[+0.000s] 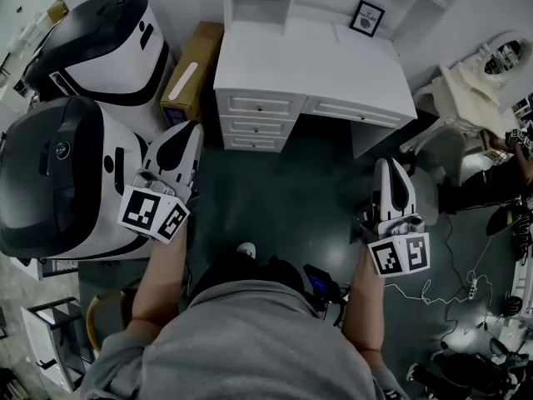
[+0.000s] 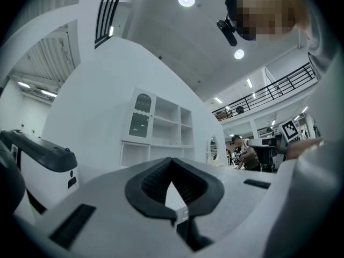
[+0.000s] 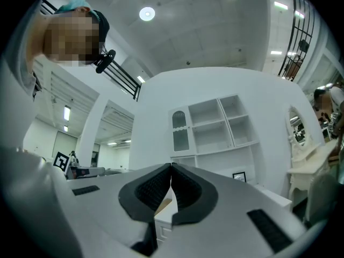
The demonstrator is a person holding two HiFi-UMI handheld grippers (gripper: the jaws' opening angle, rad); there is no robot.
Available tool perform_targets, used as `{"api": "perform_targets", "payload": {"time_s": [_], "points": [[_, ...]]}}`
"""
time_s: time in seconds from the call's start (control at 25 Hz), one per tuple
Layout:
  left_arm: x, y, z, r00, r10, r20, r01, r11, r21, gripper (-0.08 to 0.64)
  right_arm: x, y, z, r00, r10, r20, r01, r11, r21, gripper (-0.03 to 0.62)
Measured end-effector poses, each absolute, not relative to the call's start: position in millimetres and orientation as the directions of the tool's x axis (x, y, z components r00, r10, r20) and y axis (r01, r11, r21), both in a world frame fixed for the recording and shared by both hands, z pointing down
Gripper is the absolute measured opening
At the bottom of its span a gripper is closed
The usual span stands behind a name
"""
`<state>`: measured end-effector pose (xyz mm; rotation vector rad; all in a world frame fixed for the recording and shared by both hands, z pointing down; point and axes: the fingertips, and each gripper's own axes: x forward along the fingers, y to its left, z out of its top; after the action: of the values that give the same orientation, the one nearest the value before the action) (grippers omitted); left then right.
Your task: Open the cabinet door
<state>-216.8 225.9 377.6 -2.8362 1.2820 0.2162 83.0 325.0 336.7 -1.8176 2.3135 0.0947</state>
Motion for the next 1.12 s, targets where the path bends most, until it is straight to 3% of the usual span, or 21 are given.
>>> {"api": "perform_targets", "payload": {"time_s": [0.28,0.64,1.12], "points": [[-217.8,209.1,388.4,0.636,-0.762,-0.122,-0.764,-0.644,0.043,0.006,95.0,313.1,344.0,-0.203,-0.96,-0.192,-0.971,0.223,-0.085,0.026],[-203.0,177.0,395.0,0.593,-0.8,-0.091,-0.805,-0.594,-0.019,0.006,102.1,259.2,349.1,-0.276,-0.947,-0.164,-0.954,0.291,-0.074,0.026],[-165.7,91.1,395.9,0.502,-0.859,-0.099,-0.858,-0.509,0.075,0.006,153.5,143.3,354.0,-0.379,-0.91,-0.169,-0.912,0.398,-0.101,0.026]]}}
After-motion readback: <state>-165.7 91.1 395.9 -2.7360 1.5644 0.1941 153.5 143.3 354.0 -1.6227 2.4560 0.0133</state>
